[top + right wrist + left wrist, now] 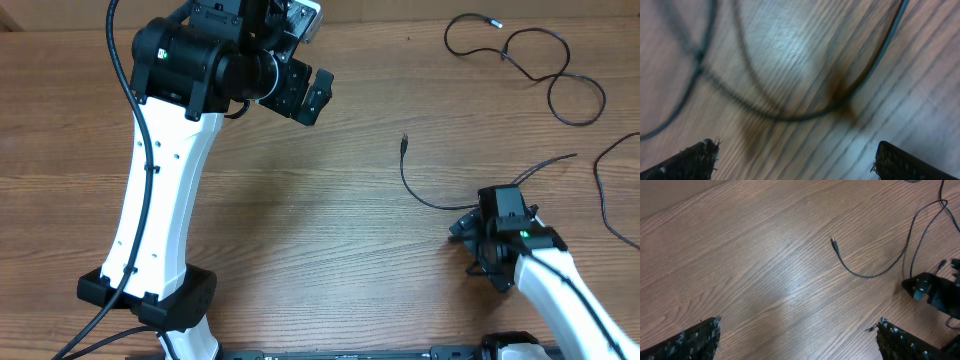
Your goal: Untangle cables
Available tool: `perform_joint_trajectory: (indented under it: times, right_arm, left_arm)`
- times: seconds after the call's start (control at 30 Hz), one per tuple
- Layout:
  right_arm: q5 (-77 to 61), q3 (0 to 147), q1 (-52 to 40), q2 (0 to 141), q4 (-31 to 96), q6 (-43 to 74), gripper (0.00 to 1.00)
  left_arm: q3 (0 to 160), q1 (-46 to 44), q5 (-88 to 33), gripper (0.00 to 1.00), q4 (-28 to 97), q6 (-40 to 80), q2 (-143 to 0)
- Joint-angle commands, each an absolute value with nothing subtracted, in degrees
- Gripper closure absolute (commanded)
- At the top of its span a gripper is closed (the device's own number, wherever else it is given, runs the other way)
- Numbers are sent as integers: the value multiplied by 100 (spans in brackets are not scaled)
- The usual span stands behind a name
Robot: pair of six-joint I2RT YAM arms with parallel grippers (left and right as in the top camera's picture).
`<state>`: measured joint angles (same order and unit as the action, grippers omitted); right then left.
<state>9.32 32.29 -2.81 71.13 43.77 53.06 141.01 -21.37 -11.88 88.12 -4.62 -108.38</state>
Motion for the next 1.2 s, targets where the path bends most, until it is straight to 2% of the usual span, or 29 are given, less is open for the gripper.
perform_joint_trajectory:
  times: [0.0, 0.17, 0.27, 0.5, 0.8, 0.97, 1.17]
  right_arm:
    - [652, 3221, 62, 7841, 4016, 4569, 0]
    - [-71, 3297, 517, 8790, 2902, 3568, 0]
    - [-183, 3465, 784, 9185, 2265, 3363, 0]
    - [-209, 4191, 1291, 9559, 2088, 2742, 0]
    - [303, 5240, 1358, 9566, 2742, 2209, 0]
    - [12, 6173, 1308, 9491, 4182, 2399, 0]
    - [-8, 6606, 869, 8350, 4593, 2370, 0]
  left_arm:
    - [14138, -2143, -1157, 0, 8801, -429, -10847]
    - [14136, -2141, -1142, 0, 8792, -429, -10847]
    - [14136, -2141, -1140, 0, 8796, -429, -10847]
    - [14136, -2141, -1142, 0, 8796, -429, -10847]
    - [14136, -2141, -1142, 0, 8827, -429, -10847]
    - [14136, -2139, -1138, 0, 8906, -429, -10847]
    - [14136, -2139, -1135, 0, 8927, -432, -10847]
